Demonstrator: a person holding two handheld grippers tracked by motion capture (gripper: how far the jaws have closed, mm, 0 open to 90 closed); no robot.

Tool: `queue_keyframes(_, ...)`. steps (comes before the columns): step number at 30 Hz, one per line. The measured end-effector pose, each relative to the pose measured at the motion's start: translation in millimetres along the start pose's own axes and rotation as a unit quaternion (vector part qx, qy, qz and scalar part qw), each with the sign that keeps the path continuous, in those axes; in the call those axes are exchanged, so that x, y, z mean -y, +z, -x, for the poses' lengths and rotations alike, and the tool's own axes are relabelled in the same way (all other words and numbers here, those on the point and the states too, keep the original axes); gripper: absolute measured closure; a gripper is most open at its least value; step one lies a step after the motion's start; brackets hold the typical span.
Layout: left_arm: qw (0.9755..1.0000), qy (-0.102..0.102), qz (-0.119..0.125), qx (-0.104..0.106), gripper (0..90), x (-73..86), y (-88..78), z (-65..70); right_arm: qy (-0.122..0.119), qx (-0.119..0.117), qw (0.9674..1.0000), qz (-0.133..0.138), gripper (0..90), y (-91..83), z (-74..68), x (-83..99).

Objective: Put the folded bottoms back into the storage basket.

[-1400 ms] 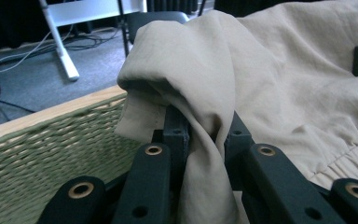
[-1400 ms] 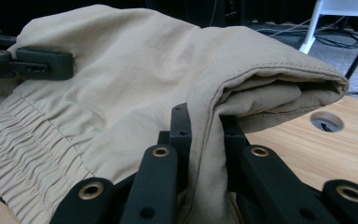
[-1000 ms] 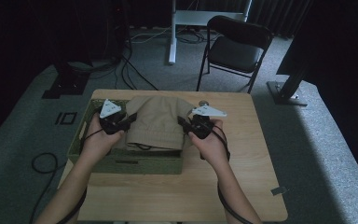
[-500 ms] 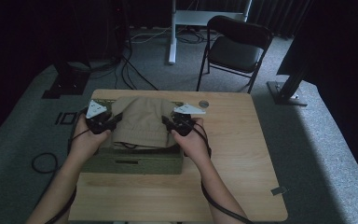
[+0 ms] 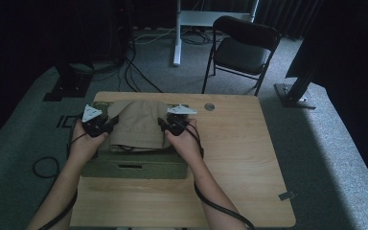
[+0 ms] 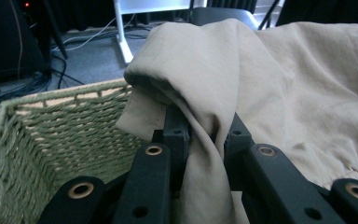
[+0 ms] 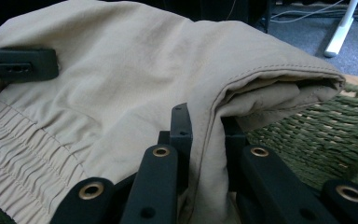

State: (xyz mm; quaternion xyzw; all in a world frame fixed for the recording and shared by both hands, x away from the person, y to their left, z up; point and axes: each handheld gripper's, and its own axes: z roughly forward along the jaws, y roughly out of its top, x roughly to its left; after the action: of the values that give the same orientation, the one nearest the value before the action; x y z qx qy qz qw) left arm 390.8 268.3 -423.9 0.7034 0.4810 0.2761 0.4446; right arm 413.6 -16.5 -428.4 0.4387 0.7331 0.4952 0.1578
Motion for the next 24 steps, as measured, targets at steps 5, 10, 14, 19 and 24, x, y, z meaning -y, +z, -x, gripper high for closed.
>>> queue_keyframes(5, 0.9999, -0.010, 0.006, -0.007, 77.6, 8.6, 9.6, -6.8, 0.002, 0.005, 0.9999, -0.014, 81.1, 14.6, 0.2, 6.1)
queue_keyframes(10, 0.9999, -0.009, 0.000, -0.006, 77.3, 16.5, 20.0, -12.1, 0.011, 0.010, 0.9994, -0.032, 81.1, 26.5, 2.8, 14.0)
queue_keyframes(14, 0.9997, -0.012, -0.015, -0.013, 77.3, 23.0, 27.3, -13.9, 0.000, 0.020, 0.9985, -0.050, 81.1, 35.8, 1.4, 18.9)
queue_keyframes(19, 0.9987, -0.031, -0.035, -0.019, 77.3, 31.9, 35.6, -18.4, -0.003, 0.025, 0.9973, -0.069, 81.0, 45.9, 0.3, 23.2)
queue_keyframes(24, 0.9977, -0.033, -0.052, -0.028, 77.2, 38.0, 41.3, -19.9, -0.030, 0.045, 0.9939, -0.097, 80.9, 58.2, -4.4, 24.1)
